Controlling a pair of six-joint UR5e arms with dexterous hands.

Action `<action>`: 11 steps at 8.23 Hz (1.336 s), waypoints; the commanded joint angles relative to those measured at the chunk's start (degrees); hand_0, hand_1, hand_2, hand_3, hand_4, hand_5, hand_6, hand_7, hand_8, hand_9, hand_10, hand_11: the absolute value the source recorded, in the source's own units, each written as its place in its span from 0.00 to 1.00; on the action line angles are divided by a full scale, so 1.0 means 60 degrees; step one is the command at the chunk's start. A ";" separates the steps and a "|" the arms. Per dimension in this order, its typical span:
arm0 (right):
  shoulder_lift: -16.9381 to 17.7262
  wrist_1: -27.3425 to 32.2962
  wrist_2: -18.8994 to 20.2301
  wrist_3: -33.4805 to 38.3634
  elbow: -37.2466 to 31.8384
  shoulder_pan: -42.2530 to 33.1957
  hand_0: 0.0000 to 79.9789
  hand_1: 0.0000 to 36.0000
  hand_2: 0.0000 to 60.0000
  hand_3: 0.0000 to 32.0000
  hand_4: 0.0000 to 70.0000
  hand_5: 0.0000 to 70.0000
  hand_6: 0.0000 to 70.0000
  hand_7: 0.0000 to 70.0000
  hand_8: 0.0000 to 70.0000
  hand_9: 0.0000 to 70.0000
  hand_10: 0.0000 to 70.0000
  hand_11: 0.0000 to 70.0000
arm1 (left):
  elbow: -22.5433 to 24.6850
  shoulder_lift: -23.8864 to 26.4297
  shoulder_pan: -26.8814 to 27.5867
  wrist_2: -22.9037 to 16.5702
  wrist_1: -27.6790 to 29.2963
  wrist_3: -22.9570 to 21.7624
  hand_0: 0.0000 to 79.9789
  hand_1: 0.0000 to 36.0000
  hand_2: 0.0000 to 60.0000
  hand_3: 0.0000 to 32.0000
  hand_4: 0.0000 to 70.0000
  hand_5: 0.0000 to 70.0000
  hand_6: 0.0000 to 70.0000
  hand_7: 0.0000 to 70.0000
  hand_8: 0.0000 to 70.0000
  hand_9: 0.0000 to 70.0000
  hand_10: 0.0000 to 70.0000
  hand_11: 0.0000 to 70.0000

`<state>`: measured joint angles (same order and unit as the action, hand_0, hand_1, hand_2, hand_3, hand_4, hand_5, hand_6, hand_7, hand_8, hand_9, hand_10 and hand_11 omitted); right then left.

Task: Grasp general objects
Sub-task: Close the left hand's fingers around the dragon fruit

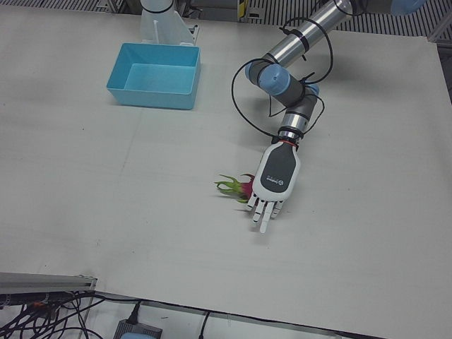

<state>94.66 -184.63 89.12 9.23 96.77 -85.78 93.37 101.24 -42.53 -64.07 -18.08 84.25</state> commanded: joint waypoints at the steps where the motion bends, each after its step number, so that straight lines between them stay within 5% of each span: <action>1: 0.0000 0.0010 0.0000 0.0000 0.0000 0.0000 0.00 0.00 0.00 0.00 0.00 0.00 0.00 0.00 0.00 0.00 0.00 0.00 | -0.0005 -0.0129 -0.0045 0.0000 0.0388 -0.0110 0.47 0.91 1.00 0.00 0.26 1.00 0.25 0.51 0.09 0.19 0.14 0.22; 3: 0.0000 -0.0005 0.0000 0.0000 0.0000 0.0000 0.00 0.00 0.00 0.00 0.00 0.00 0.00 0.00 0.00 0.00 0.00 0.00 | -0.0122 -0.0159 -0.0030 0.0000 0.0522 -0.0111 0.58 0.70 1.00 0.00 0.19 1.00 0.26 0.69 0.09 0.22 0.18 0.29; 4: 0.0000 -0.0005 0.0000 0.0000 0.0000 0.0000 0.00 0.00 0.00 0.00 0.00 0.00 0.00 0.00 0.00 0.00 0.00 0.00 | -0.0180 -0.0159 -0.0030 0.0000 0.0624 -0.0125 0.60 0.63 0.83 0.00 0.17 1.00 0.28 0.78 0.10 0.24 0.22 0.34; 5: 0.0000 -0.0005 0.0000 0.0000 0.0000 0.0000 0.00 0.00 0.00 0.00 0.00 0.00 0.00 0.00 0.00 0.00 0.00 0.00 | -0.0167 -0.0159 -0.0074 0.0015 0.0683 -0.0140 0.59 0.62 0.95 0.00 0.18 1.00 0.35 0.83 0.13 0.28 0.26 0.40; 6: 0.0000 -0.0005 0.0000 0.0000 0.0014 0.0000 0.00 0.00 0.00 0.00 0.00 0.00 0.00 0.00 0.00 0.00 0.00 0.00 | -0.0123 -0.0159 -0.0132 0.0015 0.0843 -0.0140 0.58 0.64 1.00 0.00 0.17 1.00 0.35 0.82 0.13 0.28 0.27 0.41; 8: 0.0000 -0.0005 0.0000 0.0000 0.0000 0.0000 0.00 0.00 0.00 0.00 0.00 0.00 0.00 0.00 0.00 0.00 0.00 0.00 | 0.0052 -0.0507 -0.0191 0.0044 0.1324 -0.0605 0.57 0.77 1.00 0.00 0.14 1.00 0.43 0.96 0.23 0.42 0.43 0.64; 11: 0.0000 -0.0005 0.0000 0.0000 0.0000 0.0000 0.00 0.00 0.00 0.00 0.00 0.00 0.00 0.00 0.00 0.00 0.00 0.00 | 0.0595 -0.1228 -0.0308 0.0249 0.1987 -0.0813 0.56 0.91 1.00 0.00 0.12 1.00 0.43 0.90 0.21 0.38 0.49 0.72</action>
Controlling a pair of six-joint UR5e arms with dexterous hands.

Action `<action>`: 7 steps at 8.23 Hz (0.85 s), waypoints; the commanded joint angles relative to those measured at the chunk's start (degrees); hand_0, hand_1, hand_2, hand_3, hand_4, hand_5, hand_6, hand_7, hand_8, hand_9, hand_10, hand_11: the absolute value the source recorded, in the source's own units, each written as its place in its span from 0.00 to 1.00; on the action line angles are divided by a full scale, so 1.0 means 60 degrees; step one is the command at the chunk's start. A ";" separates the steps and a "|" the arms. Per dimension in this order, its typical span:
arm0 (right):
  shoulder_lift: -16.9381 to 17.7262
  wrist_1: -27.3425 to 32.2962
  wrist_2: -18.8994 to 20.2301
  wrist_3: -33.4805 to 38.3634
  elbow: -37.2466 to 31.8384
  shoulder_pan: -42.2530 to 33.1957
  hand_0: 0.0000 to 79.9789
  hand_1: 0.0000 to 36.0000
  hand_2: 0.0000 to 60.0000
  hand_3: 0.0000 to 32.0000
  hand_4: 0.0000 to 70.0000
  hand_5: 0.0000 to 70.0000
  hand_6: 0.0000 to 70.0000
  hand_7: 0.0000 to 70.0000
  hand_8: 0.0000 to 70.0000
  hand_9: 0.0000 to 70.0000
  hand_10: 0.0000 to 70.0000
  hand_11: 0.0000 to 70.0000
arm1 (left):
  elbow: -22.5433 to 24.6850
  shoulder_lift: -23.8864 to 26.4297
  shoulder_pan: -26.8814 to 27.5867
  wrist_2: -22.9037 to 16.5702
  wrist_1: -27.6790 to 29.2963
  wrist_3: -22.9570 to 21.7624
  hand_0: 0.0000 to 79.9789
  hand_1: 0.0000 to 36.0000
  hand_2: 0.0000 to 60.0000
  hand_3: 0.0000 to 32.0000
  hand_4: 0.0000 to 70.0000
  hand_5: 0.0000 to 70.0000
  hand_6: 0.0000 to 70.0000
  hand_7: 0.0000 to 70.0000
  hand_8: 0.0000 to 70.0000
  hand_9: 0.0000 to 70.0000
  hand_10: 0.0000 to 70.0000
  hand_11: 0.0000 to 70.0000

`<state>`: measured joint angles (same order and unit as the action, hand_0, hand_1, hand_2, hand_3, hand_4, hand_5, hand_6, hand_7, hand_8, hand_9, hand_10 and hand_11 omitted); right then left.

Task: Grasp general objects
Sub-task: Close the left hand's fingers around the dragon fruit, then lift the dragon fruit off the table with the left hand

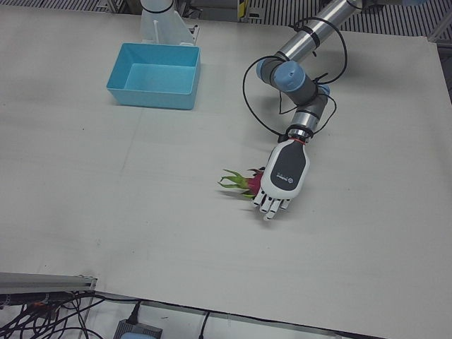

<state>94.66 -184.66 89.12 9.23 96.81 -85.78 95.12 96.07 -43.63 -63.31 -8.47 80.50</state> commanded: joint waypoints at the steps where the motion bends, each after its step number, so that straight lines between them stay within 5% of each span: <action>1: 0.0000 0.0000 0.0000 0.0000 0.0007 0.0000 0.00 0.00 0.00 0.00 0.00 0.00 0.00 0.00 0.00 0.00 0.00 0.00 | 0.0594 -0.0643 -0.0285 0.0122 0.0430 -0.0436 0.55 0.93 1.00 0.00 0.13 1.00 0.47 0.94 0.23 0.40 0.52 0.76; 4: 0.0000 0.0000 0.0000 0.0000 0.0008 0.0000 0.00 0.00 0.00 0.00 0.00 0.00 0.00 0.00 0.00 0.00 0.00 0.00 | 0.2264 -0.2061 -0.1908 -0.0445 0.1243 -0.1837 0.53 0.87 1.00 0.00 0.12 1.00 0.46 0.94 0.25 0.43 0.53 0.77; 7: 0.0000 0.0000 0.0000 0.0000 0.0008 0.0000 0.00 0.00 0.00 0.00 0.00 0.00 0.00 0.00 0.00 0.00 0.00 0.00 | 0.2311 -0.2448 -0.3523 -0.2900 0.3749 -0.3392 0.52 0.86 1.00 0.00 0.11 1.00 0.45 0.87 0.23 0.40 0.53 0.76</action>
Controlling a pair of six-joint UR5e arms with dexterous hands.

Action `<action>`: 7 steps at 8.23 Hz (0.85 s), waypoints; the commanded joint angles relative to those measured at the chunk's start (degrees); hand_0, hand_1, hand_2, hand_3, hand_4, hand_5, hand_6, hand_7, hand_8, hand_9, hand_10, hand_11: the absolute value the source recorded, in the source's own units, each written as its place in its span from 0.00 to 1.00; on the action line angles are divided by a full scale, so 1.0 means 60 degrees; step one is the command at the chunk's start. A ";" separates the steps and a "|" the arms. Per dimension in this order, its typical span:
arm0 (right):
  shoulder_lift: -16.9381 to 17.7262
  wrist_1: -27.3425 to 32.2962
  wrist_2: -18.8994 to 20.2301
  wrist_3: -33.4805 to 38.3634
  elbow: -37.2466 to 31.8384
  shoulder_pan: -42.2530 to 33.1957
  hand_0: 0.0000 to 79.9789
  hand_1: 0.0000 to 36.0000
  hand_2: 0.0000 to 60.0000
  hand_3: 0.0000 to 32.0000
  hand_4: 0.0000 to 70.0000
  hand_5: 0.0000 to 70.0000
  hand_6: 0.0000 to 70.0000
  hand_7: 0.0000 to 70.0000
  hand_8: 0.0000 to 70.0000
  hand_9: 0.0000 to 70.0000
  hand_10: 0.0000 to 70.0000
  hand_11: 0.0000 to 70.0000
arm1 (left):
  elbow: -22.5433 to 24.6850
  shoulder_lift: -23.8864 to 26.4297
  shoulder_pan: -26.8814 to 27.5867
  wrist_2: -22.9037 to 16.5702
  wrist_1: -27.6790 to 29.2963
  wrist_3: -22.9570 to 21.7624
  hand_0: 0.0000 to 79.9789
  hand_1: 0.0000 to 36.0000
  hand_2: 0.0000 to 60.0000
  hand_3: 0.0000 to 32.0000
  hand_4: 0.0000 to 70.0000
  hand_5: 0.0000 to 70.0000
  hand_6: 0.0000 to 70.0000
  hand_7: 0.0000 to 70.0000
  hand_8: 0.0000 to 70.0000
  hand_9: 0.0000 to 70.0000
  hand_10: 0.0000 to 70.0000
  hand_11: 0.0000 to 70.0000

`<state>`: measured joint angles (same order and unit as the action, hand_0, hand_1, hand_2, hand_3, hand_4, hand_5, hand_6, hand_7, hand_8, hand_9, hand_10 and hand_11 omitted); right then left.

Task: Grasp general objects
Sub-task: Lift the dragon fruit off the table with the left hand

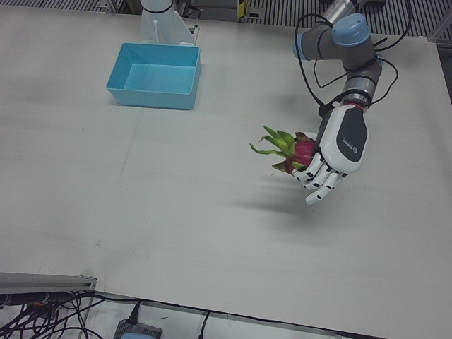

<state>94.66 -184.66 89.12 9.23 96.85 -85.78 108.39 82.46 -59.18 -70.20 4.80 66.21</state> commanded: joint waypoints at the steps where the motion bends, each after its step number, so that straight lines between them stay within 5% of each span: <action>1: 0.0000 0.0000 0.0000 0.0000 0.0000 0.0000 0.00 0.00 0.00 0.00 0.00 0.00 0.00 0.00 0.00 0.00 0.00 0.00 | 0.0100 -0.0194 -0.0903 -0.1950 0.2269 -0.1827 0.52 0.86 1.00 0.00 0.12 1.00 0.46 0.89 0.24 0.40 0.52 0.76; 3: 0.0000 0.0000 0.0000 0.0000 0.0000 0.0000 0.00 0.00 0.00 0.00 0.00 0.00 0.00 0.00 0.00 0.00 0.00 0.00 | 0.0100 -0.0165 0.0029 -0.2025 0.3168 -0.2943 0.54 0.89 1.00 0.00 0.17 1.00 0.54 1.00 0.27 0.45 0.52 0.76; 4: 0.0000 0.0000 0.0000 0.0000 0.0000 0.0000 0.00 0.00 0.00 0.00 0.00 0.00 0.00 0.00 0.00 0.00 0.00 0.00 | 0.0114 -0.0135 0.0615 -0.2026 0.3315 -0.3166 0.56 0.92 1.00 0.00 0.22 1.00 0.66 1.00 0.32 0.53 0.55 0.80; 7: 0.0000 0.0000 0.0000 0.0000 0.0000 0.0000 0.00 0.00 0.00 0.00 0.00 0.00 0.00 0.00 0.00 0.00 0.00 0.00 | 0.0842 -0.0120 0.2461 -0.2026 0.3507 -0.3139 0.58 0.93 1.00 0.00 0.26 1.00 0.80 1.00 0.39 0.60 0.56 0.81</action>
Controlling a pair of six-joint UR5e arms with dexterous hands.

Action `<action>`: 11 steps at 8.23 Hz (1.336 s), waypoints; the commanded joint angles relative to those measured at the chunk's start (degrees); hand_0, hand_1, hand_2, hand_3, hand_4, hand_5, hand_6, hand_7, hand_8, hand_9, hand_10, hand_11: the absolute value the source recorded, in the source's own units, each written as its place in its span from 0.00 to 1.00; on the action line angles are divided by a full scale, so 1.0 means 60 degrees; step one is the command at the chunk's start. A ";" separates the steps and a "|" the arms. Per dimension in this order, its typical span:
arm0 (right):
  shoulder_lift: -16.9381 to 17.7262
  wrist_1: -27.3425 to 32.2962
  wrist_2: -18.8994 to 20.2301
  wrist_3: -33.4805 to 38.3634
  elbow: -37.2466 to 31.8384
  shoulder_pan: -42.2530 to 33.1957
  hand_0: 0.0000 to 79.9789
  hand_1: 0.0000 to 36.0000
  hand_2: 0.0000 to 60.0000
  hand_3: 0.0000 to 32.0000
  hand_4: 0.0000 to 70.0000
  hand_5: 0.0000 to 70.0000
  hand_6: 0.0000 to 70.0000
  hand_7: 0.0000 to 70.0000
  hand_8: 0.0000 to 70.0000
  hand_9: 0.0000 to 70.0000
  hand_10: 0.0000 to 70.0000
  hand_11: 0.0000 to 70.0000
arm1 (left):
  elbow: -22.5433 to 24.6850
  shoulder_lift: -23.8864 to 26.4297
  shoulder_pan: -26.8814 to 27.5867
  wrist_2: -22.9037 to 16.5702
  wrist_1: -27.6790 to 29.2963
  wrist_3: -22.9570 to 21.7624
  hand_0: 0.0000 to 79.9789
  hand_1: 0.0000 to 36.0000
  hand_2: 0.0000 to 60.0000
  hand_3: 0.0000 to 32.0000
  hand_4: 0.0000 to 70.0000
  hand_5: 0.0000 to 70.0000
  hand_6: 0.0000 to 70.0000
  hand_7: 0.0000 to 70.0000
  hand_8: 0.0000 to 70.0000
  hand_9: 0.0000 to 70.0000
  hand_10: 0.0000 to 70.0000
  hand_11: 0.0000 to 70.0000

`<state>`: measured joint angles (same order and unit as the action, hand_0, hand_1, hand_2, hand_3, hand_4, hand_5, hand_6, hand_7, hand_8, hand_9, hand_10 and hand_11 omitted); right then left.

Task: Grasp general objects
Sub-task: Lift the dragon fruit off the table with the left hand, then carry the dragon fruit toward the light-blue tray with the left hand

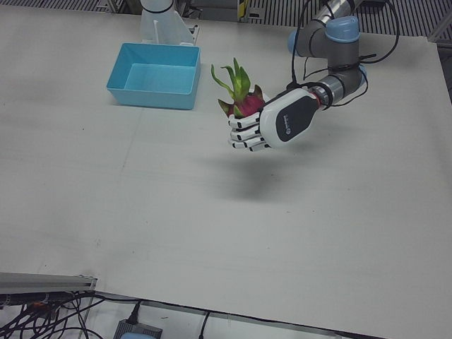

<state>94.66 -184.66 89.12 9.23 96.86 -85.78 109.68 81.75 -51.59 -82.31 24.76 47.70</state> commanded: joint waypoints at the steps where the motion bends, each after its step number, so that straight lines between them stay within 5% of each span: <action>1: 0.0000 0.0000 0.0000 0.0000 0.0000 0.0000 0.00 0.00 0.00 0.00 0.00 0.00 0.00 0.00 0.00 0.00 0.00 0.00 | 0.0980 -0.0017 0.1622 0.0008 0.0166 0.0019 0.58 0.93 1.00 0.00 0.27 1.00 0.83 1.00 0.41 0.62 0.57 0.82; 4: 0.0000 0.0000 0.0000 0.0000 0.0000 0.0000 0.00 0.00 0.00 0.00 0.00 0.00 0.00 0.00 0.00 0.00 0.00 0.00 | 0.1013 0.0012 0.3116 0.0154 0.0442 0.0107 0.60 0.98 1.00 0.00 0.28 1.00 0.92 1.00 0.45 0.64 0.60 0.86; 11: 0.0000 0.0000 0.0000 0.0000 0.0000 0.0000 0.00 0.00 0.00 0.00 0.00 0.00 0.00 0.00 0.00 0.00 0.00 0.00 | 0.1291 0.0715 0.5564 0.0651 0.0430 0.0925 0.63 1.00 1.00 0.00 0.27 1.00 0.94 1.00 0.45 0.65 0.59 0.86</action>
<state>94.66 -184.66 89.12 9.23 96.86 -85.78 117.13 85.58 -21.90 -79.68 27.77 50.74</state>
